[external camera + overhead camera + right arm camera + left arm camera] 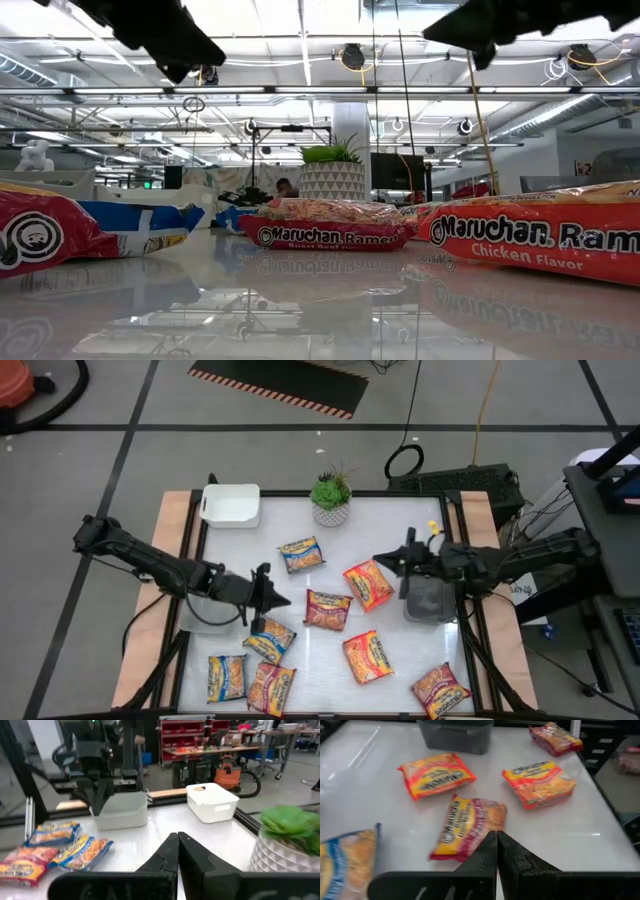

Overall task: Sort Maruchan noodles
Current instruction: Put the top red noodle pack into the white bin

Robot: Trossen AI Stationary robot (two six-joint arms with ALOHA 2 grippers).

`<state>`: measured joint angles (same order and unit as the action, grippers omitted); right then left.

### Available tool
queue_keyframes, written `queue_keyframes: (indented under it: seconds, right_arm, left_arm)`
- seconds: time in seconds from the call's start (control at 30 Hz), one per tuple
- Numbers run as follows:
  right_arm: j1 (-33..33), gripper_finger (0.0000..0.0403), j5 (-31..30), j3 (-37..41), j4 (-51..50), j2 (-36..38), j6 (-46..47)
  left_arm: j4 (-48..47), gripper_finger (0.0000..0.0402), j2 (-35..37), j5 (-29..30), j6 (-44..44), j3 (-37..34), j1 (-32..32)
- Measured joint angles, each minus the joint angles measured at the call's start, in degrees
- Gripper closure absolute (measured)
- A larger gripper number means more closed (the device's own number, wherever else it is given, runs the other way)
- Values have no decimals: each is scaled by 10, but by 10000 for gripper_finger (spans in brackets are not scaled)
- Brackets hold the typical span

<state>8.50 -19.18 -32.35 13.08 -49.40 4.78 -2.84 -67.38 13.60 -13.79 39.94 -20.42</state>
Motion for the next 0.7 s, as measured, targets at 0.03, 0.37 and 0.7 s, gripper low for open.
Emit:
queue_keyframes:
  seconds: [0.03, 0.37, 0.7]
  right_arm:
    - [4, 403, 1, -11, -1, -17, -7]
    - [43, 403, 90, -85, 1, -107, -37]
    - [66, 403, 88, -87, -2, -109, -36]
  left_arm:
    - [3, 398, -2, 12, -10, 0, -11]
    - [46, 398, -45, 59, -20, 0, -90]
    - [98, 384, -113, 49, 46, 27, -91]
